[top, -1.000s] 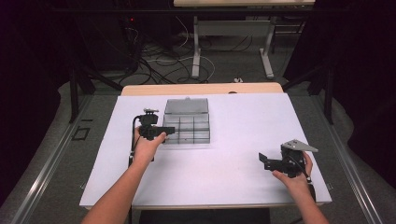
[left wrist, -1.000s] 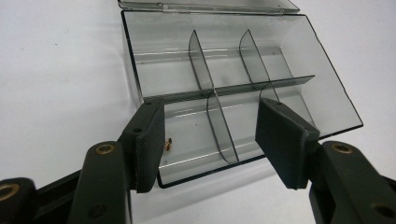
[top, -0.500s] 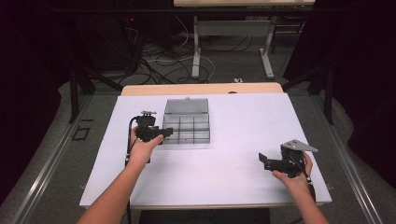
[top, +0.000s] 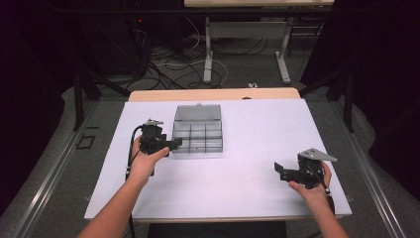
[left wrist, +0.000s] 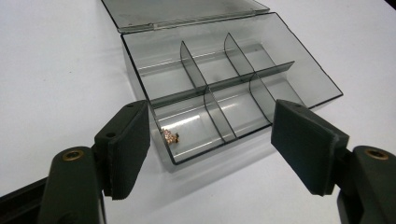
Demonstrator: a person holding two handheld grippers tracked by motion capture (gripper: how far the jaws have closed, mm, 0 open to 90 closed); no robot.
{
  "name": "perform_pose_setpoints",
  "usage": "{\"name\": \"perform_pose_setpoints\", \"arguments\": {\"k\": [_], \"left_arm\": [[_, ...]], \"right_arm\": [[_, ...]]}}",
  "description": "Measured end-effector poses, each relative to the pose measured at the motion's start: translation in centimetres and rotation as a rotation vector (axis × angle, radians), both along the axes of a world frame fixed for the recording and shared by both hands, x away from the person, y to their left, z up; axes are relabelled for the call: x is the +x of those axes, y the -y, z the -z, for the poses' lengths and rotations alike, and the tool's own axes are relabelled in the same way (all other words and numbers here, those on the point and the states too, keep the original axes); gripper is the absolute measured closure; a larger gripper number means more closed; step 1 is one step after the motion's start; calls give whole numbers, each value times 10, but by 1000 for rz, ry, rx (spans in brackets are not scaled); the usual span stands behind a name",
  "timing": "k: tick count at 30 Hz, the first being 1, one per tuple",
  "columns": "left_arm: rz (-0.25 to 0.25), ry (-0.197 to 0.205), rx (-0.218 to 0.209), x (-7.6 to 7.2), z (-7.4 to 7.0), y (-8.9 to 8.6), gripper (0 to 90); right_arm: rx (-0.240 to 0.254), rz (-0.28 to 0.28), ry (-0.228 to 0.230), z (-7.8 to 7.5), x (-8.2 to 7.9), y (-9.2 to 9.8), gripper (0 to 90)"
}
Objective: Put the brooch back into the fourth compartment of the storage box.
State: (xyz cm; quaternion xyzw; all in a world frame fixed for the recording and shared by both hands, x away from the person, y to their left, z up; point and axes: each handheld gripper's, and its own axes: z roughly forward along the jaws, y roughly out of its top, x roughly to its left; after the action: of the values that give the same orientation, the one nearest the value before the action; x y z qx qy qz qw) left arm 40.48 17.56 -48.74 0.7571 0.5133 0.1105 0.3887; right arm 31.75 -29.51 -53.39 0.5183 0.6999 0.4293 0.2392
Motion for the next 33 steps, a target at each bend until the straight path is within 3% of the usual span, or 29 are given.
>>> {"name": "perform_pose_setpoints", "arguments": {"k": [19, 28, 33], "left_arm": [[-48, 54, -4, -27, -11, -39, 150], [-77, 69, -11, -38, -7, -57, 39], [-94, 72, -36, -45, -4, -68, 2]], "right_arm": [[-8, -5, 6, 0, 0, 0, 24], [-5, -3, 2, 0, 0, -1, 24], [-8, -4, 6, 0, 0, -1, 24]]}}
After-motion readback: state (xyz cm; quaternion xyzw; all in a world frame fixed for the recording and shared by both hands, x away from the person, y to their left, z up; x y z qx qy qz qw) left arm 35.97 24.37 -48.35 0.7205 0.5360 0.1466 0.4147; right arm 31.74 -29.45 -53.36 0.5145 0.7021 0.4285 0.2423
